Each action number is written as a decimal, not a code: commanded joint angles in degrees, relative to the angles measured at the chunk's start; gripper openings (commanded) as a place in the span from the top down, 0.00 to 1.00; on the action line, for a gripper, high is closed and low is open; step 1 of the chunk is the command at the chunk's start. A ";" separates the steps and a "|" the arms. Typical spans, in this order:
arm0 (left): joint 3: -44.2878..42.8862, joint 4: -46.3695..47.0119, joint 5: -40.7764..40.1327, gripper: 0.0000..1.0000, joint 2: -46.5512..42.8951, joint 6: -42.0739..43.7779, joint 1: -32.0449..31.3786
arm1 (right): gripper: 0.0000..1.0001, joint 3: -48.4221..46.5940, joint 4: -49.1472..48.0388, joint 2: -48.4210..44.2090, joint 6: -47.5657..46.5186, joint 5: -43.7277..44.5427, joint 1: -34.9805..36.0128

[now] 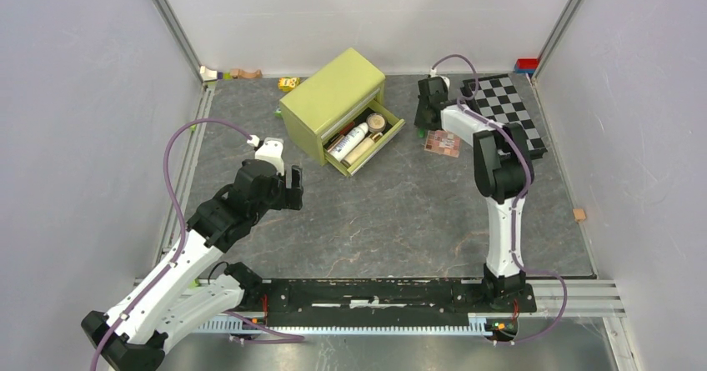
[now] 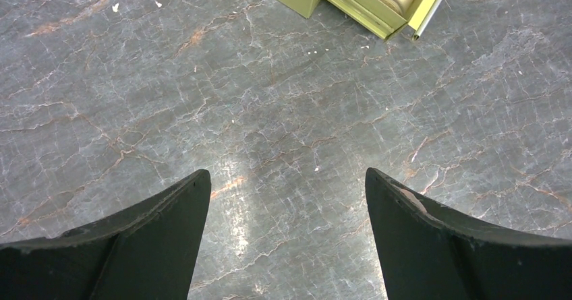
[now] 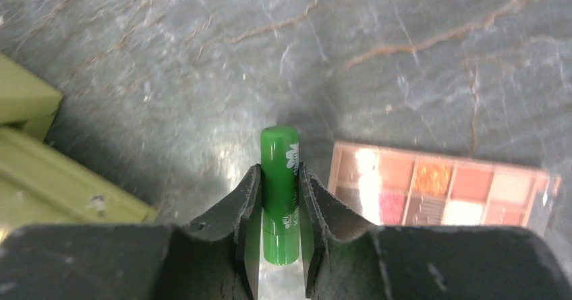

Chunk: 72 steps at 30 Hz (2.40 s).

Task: Organize the makeup
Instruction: Pick up the makeup from the corner of the board, then place the makeup in the drawer.

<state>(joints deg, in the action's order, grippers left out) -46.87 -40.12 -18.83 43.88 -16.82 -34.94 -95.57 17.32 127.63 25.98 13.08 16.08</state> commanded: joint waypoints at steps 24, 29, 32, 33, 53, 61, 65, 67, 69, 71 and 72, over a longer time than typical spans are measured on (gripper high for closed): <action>-0.36 1.62 -2.80 0.10 -2.28 1.98 1.09 | 0.94 34.84 -45.52 -25.44 46.15 6.95 17.22; -0.33 1.62 -2.62 0.10 -2.45 1.88 1.15 | 0.92 29.60 -45.65 -19.10 49.72 10.04 19.90; -0.34 1.63 -2.53 0.10 -2.54 1.93 1.18 | 0.92 25.96 -44.63 -15.49 51.24 11.18 20.98; -0.33 1.70 -2.44 0.10 -2.50 1.98 1.16 | 0.92 24.56 -44.04 -14.26 51.56 11.20 21.25; -0.24 1.71 -2.01 0.10 -2.87 2.05 1.27 | 0.57 22.05 -42.57 -10.62 51.53 11.87 22.90; -0.24 1.72 -2.09 0.10 -2.97 2.05 1.24 | 0.57 23.79 -42.92 -13.61 47.26 12.56 22.93; -0.27 1.71 -2.11 0.10 -2.94 2.05 1.23 | 0.57 25.07 -42.81 -17.59 38.93 13.96 22.93; -0.19 1.75 -2.09 0.10 -2.93 2.05 1.26 | 0.57 26.07 -42.85 -20.27 34.11 14.16 22.92; -0.15 1.71 -2.08 0.10 -2.97 2.05 1.28 | 0.56 27.35 -42.81 -22.86 29.07 14.31 22.92; -0.17 1.73 -2.09 0.10 -2.92 2.05 1.28 | 0.55 28.83 -42.78 -25.56 23.29 14.25 22.88; -0.15 1.72 -2.09 0.10 -2.85 2.05 1.28 | 0.55 29.43 -42.16 -26.78 20.78 14.54 22.95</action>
<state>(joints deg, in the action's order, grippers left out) -46.85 -40.14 -20.75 41.52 -16.82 -34.09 -68.14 -24.34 107.61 60.14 25.43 38.63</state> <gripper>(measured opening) 0.902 0.444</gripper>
